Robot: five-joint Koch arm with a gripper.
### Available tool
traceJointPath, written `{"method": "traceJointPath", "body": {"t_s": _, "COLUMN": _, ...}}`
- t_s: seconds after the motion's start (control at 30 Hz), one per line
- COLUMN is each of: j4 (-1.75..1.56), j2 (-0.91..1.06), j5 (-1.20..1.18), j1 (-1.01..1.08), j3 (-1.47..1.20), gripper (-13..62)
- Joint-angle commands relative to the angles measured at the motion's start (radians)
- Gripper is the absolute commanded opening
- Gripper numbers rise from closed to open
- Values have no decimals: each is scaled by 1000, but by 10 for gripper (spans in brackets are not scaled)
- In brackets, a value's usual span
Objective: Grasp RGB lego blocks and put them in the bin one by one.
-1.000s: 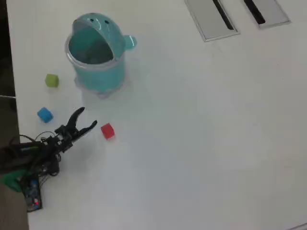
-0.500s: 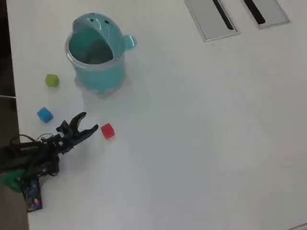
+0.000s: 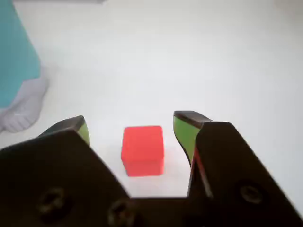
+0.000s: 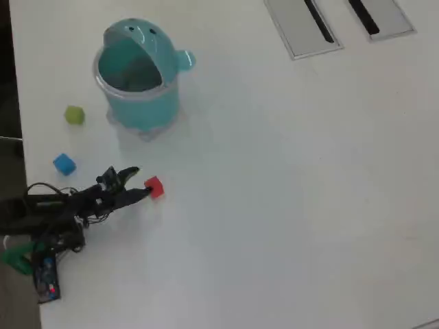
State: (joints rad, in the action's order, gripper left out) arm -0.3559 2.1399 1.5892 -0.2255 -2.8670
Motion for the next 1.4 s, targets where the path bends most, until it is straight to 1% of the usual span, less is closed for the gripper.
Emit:
{"method": "traceJointPath", "body": {"t_s": 0.0, "j4": -2, "j2": -37, "j5": 80, "j1": 17, "j3": 87, "gripper": 330}}
{"method": "traceJointPath", "body": {"t_s": 0.2, "j4": -5, "j2": -153, "j5": 106, "j1": 52, "j3": 114, "gripper": 330}}
{"method": "traceJointPath", "body": {"t_s": 0.6, "j4": -28, "j2": -322, "j5": 107, "j1": 41, "j3": 150, "gripper": 330}}
{"method": "traceJointPath", "body": {"t_s": 0.87, "j4": -118, "j2": -476, "j5": 107, "j1": 43, "j3": 206, "gripper": 329}}
{"method": "traceJointPath", "body": {"t_s": 0.97, "j4": -156, "j2": -506, "j5": 95, "j1": 32, "j3": 215, "gripper": 273}}
{"method": "traceJointPath", "body": {"t_s": 1.0, "j4": -156, "j2": -508, "j5": 78, "j1": 21, "j3": 213, "gripper": 226}}
{"method": "traceJointPath", "body": {"t_s": 1.03, "j4": -161, "j2": -505, "j5": 60, "j1": 15, "j3": 213, "gripper": 204}}
{"method": "traceJointPath", "body": {"t_s": 1.1, "j4": -181, "j2": -495, "j5": 34, "j1": -8, "j3": 209, "gripper": 187}}
{"method": "traceJointPath", "body": {"t_s": 1.17, "j4": -181, "j2": -471, "j5": 11, "j1": -35, "j3": 209, "gripper": 186}}
{"method": "traceJointPath", "body": {"t_s": 1.2, "j4": -183, "j2": -457, "j5": 8, "j1": -48, "j3": 209, "gripper": 176}}
{"method": "traceJointPath", "body": {"t_s": 1.27, "j4": -181, "j2": -419, "j5": -29, "j1": -74, "j3": 210, "gripper": 131}}
{"method": "traceJointPath", "body": {"t_s": 1.37, "j4": -169, "j2": -341, "j5": -58, "j1": -120, "j3": 210, "gripper": 126}}
